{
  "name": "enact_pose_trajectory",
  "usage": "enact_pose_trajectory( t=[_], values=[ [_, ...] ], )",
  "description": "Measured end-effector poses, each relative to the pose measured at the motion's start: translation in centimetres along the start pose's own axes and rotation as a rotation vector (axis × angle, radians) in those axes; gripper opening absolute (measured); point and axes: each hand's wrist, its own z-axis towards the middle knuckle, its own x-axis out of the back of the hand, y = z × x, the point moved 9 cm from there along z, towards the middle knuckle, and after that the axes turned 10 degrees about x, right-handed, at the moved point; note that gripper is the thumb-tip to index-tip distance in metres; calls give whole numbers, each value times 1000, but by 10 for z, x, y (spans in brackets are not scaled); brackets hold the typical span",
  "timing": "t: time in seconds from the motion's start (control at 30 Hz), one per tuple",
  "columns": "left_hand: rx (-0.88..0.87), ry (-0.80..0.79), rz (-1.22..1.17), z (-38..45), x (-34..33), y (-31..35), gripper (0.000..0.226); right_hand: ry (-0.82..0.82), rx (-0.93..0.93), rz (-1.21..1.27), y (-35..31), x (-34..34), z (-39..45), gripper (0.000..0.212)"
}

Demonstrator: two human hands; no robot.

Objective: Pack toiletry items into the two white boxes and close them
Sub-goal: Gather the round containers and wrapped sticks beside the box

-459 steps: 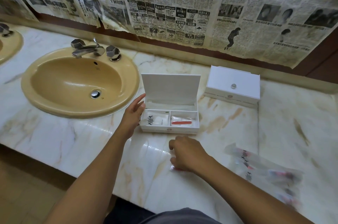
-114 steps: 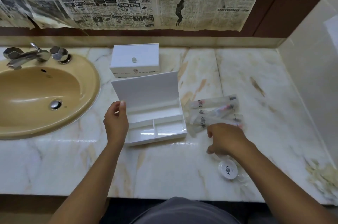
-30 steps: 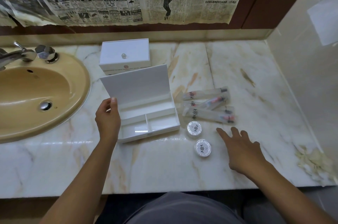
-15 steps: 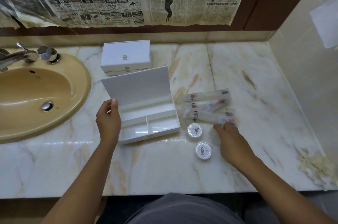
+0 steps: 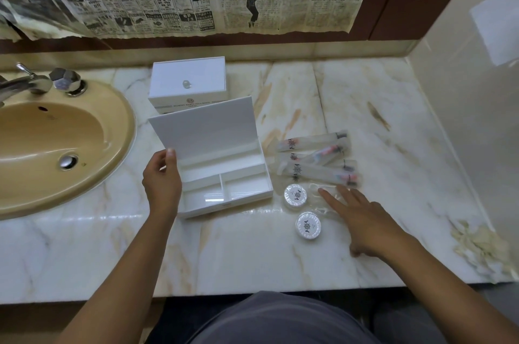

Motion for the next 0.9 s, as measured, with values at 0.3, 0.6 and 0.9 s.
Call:
enact_pose_trajectory(
  t=[0.3, 0.6, 0.9],
  values=[
    [-12, -5, -10, -1, 0, 2, 35, 79, 59, -9, 10, -10, -2, 126],
    [-9, -13, -7, 1, -1, 1, 35, 141, 65, 7, -3, 6, 13, 94],
    [6, -13, -30, 1, -1, -2, 33, 217, 4, -46, -12, 29, 17, 77]
  ],
)
